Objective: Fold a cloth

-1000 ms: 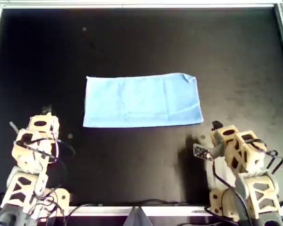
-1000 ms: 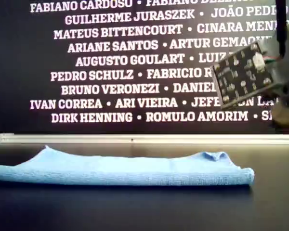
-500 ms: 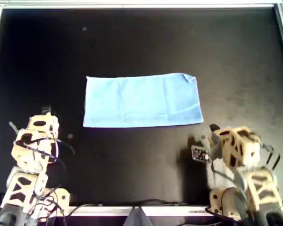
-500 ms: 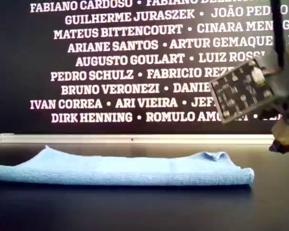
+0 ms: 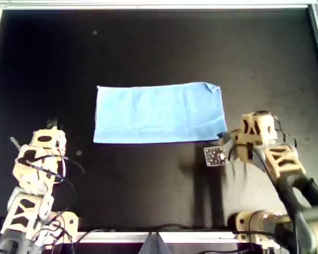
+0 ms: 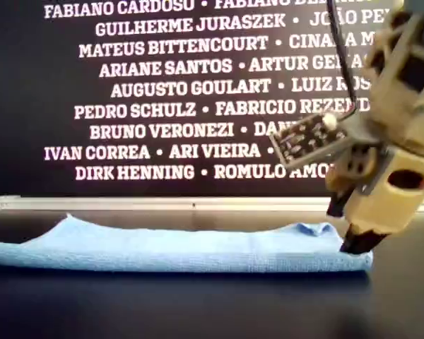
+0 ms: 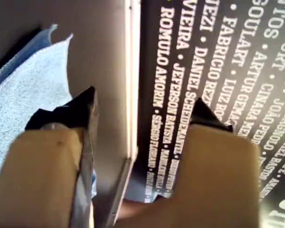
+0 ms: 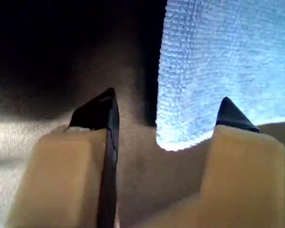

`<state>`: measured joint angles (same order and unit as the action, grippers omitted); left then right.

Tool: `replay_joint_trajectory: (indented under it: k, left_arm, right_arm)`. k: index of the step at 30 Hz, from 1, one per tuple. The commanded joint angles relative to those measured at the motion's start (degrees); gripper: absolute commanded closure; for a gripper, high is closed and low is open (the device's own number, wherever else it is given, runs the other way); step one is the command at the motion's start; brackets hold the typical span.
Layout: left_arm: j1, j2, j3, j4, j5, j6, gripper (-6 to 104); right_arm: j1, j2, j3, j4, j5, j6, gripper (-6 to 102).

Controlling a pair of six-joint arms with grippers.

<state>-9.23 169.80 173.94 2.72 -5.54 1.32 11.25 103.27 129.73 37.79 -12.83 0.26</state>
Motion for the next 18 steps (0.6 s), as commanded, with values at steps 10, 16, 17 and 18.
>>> replay_joint_trajectory:
  k: [10, 16, 17, 18]
  left_arm:
    - [1.4, 0.4, -0.8, -0.2, -0.4, 0.4, 28]
    - [1.4, 0.4, -0.8, -0.2, -0.4, 0.4, 28]
    - [1.4, 0.4, -0.8, -0.2, -0.4, 0.4, 28]
    - [1.4, 0.4, -0.8, -0.2, -0.4, 0.4, 28]
  right_arm:
    - [-0.7, -12.0, -12.3, 0.0, -0.4, -0.35, 13]
    - [-0.8, -18.0, -18.6, 0.0, -0.3, -1.14, 13]
    - [-0.9, -18.6, -19.7, 0.0, -0.3, -1.14, 13]
    - [-0.9, -19.1, -20.5, 0.0, -0.1, -1.14, 13]
